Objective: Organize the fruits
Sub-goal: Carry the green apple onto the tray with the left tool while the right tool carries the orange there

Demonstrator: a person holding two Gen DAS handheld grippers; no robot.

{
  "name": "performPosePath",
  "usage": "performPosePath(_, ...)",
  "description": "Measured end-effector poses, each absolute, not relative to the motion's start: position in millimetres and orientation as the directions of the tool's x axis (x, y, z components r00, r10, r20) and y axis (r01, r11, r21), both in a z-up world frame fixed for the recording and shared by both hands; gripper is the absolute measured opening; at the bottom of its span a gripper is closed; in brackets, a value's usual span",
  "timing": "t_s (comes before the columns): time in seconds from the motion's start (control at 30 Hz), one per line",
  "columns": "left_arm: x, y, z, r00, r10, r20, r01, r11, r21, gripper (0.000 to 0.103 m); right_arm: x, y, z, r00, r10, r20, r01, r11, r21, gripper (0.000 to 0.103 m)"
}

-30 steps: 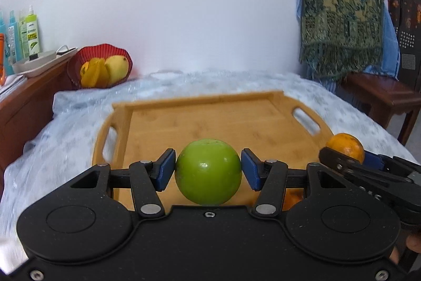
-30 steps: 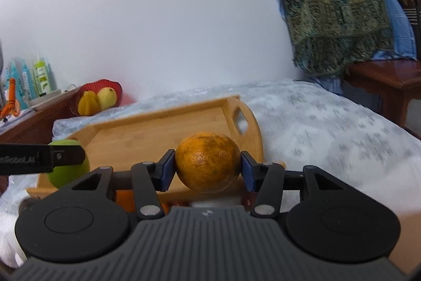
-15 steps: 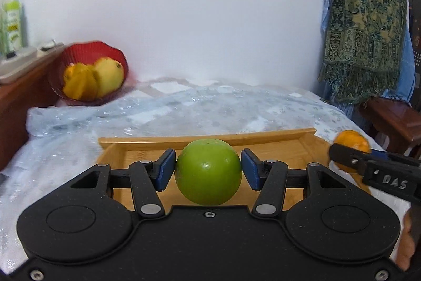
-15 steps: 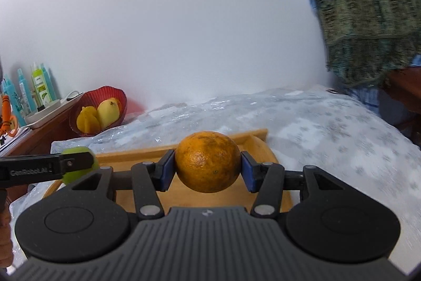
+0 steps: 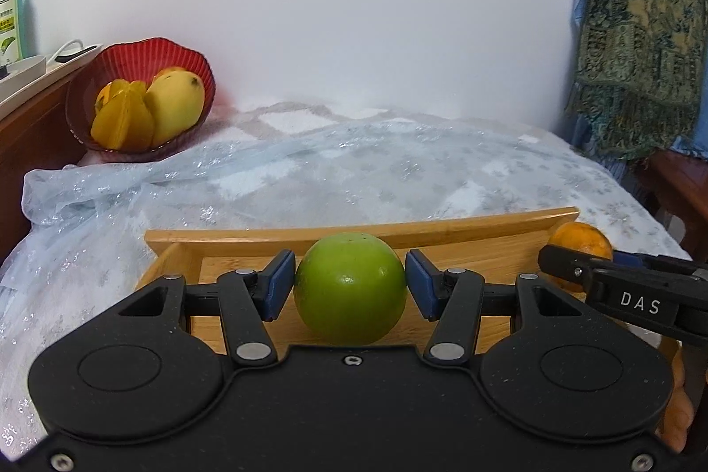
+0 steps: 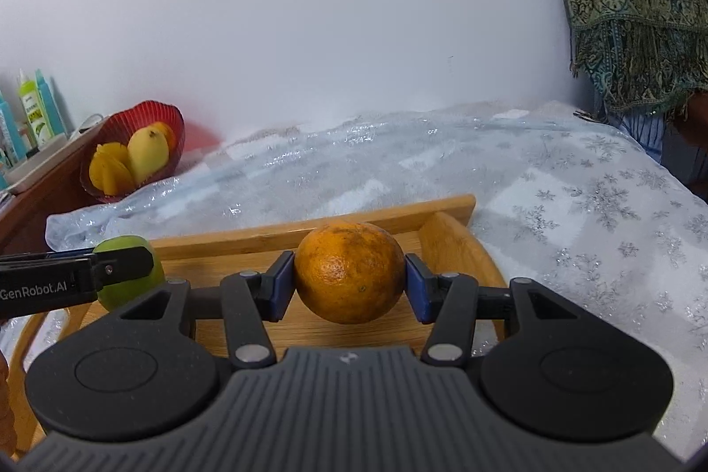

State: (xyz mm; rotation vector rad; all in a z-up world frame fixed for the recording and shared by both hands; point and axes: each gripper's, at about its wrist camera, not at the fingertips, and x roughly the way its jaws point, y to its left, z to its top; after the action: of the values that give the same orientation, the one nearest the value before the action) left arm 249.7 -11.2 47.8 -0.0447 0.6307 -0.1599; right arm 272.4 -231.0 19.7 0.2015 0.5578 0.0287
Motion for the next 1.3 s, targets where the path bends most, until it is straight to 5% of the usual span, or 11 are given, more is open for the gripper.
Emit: performPosePath(1.3, 241.6, -16.8, 42.6, 0.787, -0.170, -0.592, 0.165, 0.984, -0.064, 0.057, 279.2, -227.1, 13.4, 0.811, 0.057, -0.582, 0.065, 0.980, 0.186, 0.057)
